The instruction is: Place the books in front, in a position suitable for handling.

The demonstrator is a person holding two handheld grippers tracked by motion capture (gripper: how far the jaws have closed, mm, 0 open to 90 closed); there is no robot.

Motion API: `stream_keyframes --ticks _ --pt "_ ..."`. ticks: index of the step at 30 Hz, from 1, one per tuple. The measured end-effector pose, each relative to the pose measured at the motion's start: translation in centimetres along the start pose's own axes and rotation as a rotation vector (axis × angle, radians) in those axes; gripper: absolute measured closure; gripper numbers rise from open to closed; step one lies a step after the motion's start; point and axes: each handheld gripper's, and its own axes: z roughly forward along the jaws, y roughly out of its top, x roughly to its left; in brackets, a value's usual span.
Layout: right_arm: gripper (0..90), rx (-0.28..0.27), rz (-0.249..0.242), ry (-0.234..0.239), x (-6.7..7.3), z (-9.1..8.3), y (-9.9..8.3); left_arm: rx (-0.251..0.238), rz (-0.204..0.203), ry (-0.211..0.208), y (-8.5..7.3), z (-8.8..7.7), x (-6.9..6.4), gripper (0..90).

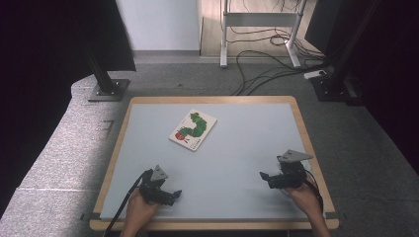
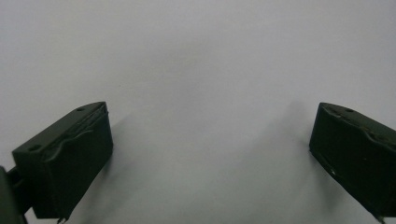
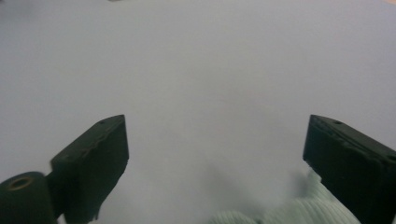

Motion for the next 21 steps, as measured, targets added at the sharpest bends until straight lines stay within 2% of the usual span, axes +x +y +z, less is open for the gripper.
stream_keyframes --ticks 4,6,11,18,21 --pt "0.0 -0.009 -0.005 0.014 0.7 1.1 0.5 -0.019 -0.030 -0.040 0.2 0.0 0.6 0.0" --pt "0.0 -0.010 -0.005 0.024 1.2 1.7 0.7 -0.017 -0.027 -0.047 0.4 0.1 0.9 0.0" --pt "0.0 0.004 -0.031 0.045 2.3 3.0 1.2 0.007 0.010 0.000 0.7 0.3 1.6 0.0" --pt "0.0 0.025 -0.052 0.068 3.3 4.9 1.7 0.003 0.034 0.006 1.7 0.5 3.1 0.0" --pt "0.3 0.038 -0.053 0.073 3.7 5.7 1.7 0.028 0.046 0.020 2.2 0.8 3.8 0.0"
